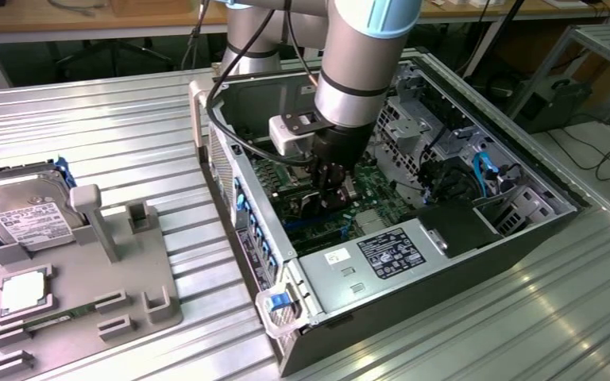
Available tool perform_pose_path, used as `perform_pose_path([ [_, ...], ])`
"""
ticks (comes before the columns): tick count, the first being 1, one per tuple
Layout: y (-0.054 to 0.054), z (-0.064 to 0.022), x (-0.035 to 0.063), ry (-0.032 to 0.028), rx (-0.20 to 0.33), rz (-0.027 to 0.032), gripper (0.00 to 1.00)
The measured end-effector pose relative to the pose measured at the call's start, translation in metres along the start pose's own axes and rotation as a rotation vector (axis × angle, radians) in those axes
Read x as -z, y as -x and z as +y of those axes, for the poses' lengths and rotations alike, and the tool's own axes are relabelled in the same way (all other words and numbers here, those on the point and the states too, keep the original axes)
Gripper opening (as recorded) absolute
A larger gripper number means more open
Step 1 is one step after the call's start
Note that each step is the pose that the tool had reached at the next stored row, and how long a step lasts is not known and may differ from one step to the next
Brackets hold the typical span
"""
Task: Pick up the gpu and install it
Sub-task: 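Insert the gpu into the slot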
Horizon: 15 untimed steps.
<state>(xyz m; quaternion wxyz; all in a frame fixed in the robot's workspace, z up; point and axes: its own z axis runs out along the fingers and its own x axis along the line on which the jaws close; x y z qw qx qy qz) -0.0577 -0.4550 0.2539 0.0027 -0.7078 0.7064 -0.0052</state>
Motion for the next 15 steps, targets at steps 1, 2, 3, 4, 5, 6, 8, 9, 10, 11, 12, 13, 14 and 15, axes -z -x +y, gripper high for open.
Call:
perform_pose_path([
  [1,0.0000,0.0000,-0.0003,-0.0001,0.000,-0.0001,0.27],
  [2,0.0000,0.0000,-0.0012,-0.0002,0.000,-0.0003,0.27],
  [3,0.0000,0.0000,-0.0016,-0.0001,0.000,-0.0001,0.27],
  [4,0.0000,0.0000,-0.0020,-0.0001,0.000,-0.0001,0.27],
  [5,0.0000,0.0000,-0.0023,0.0000,0.000,0.0001,0.27],
  [6,0.0000,0.0000,-0.0026,0.0001,0.000,0.0002,0.27],
  [8,0.0000,0.0000,-0.0034,0.0000,0.000,0.0000,0.27],
  [9,0.0000,0.0001,-0.0041,0.0000,0.000,0.0000,0.27],
  [10,0.0000,0.0001,-0.0045,0.0001,0.000,0.0002,0.27],
  [11,-0.0001,0.0001,-0.0048,0.0001,0.000,0.0003,0.27],
  [12,-0.0001,0.0001,-0.0048,0.0002,0.000,0.0004,0.27],
  [13,0.0000,0.0001,-0.0049,0.0001,0.000,0.0003,0.27],
  [14,0.0000,0.0001,-0.0048,-0.0001,0.000,-0.0001,0.27],
  [15,0.0001,0.0000,-0.0041,-0.0005,0.000,-0.0010,0.27],
])
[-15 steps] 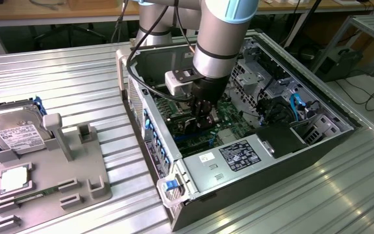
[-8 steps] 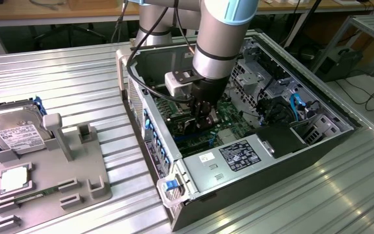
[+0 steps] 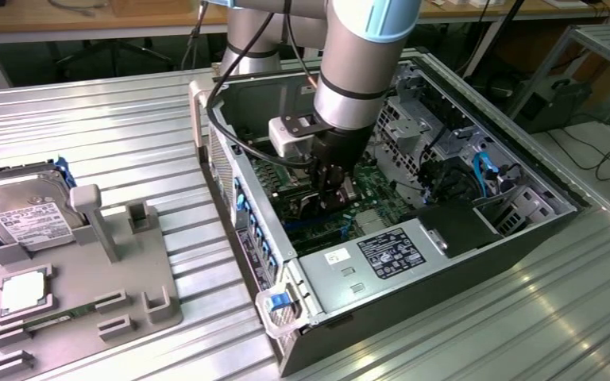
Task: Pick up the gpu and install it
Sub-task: 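Insert the gpu into the slot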
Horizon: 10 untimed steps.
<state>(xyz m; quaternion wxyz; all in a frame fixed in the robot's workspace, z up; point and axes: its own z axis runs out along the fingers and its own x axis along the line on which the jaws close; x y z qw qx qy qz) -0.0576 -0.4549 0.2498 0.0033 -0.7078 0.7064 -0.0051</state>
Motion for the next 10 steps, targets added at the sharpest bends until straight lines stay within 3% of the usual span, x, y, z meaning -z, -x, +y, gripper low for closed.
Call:
perform_pose_path([
  [3,-0.0001,0.0000,0.0054,0.0005,0.000,0.0011,0.27],
  [10,-0.0001,0.0000,0.0059,0.0003,0.000,0.0009,0.27],
])
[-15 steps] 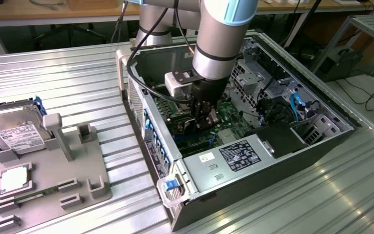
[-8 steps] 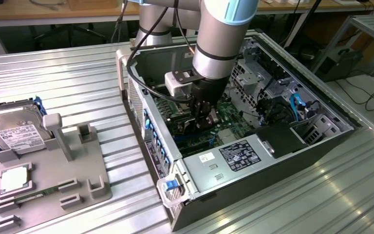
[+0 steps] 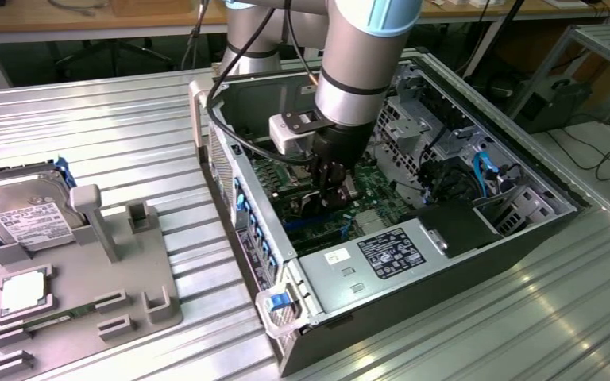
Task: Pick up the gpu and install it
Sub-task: 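Insert the gpu into the slot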
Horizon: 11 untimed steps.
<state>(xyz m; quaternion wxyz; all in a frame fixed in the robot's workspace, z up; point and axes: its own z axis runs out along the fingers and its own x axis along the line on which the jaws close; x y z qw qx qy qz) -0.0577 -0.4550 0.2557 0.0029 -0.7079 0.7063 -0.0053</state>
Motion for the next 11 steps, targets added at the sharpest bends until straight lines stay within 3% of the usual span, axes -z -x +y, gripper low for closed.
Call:
perform_pose_path([
  [11,0.0004,-0.0002,-0.0007,-0.0001,0.012,-0.0001,0.27],
])
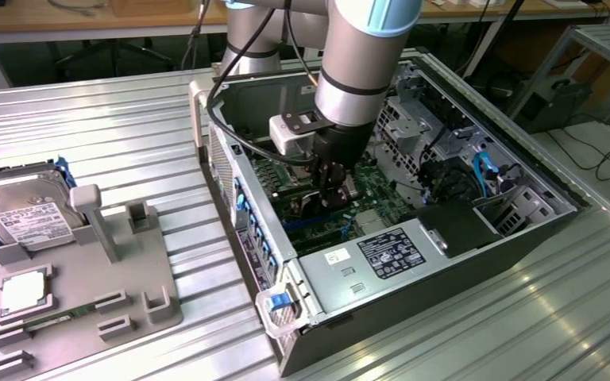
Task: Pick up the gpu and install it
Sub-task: 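Insert the gpu into the slot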
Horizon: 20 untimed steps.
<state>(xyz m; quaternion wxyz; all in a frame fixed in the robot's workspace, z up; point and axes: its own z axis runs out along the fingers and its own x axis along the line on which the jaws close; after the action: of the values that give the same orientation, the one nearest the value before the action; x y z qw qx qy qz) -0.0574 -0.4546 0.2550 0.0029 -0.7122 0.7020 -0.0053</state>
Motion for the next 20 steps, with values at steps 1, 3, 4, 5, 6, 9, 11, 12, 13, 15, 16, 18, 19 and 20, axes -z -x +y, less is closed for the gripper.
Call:
perform_pose_path([
  [1,0.0000,0.0000,-0.0001,0.0000,0.000,0.0000,0.27],
  [3,0.0002,0.0000,-0.0006,-0.0001,0.000,-0.0004,0.27],
  [4,0.0005,0.0000,-0.0008,-0.0001,0.000,-0.0006,0.27],
  [5,0.0005,0.0000,-0.0008,-0.0001,0.000,-0.0005,0.27],
  [6,0.0005,0.0000,-0.0008,-0.0001,0.000,-0.0005,0.27],
  [9,0.0005,0.0001,-0.0007,0.0000,0.000,-0.0004,0.27],
  [11,0.0005,0.0001,-0.0012,0.0000,0.000,-0.0003,0.27],
  [12,0.0005,0.0001,-0.0018,0.0000,0.000,-0.0003,0.27],
  [13,0.0005,0.0001,-0.0024,-0.0001,0.000,-0.0006,0.27],
  [15,0.0005,0.0001,-0.0035,0.0000,0.000,-0.0005,0.27],
  [16,0.0005,0.0001,-0.0041,0.0000,0.000,-0.0004,0.27],
  [18,0.0005,0.0001,-0.0053,0.0000,0.000,-0.0003,0.27],
  [19,0.0005,0.0001,-0.0061,0.0000,0.000,-0.0004,0.27],
  [20,0.0005,0.0001,-0.0067,-0.0001,0.000,-0.0004,0.27],
])
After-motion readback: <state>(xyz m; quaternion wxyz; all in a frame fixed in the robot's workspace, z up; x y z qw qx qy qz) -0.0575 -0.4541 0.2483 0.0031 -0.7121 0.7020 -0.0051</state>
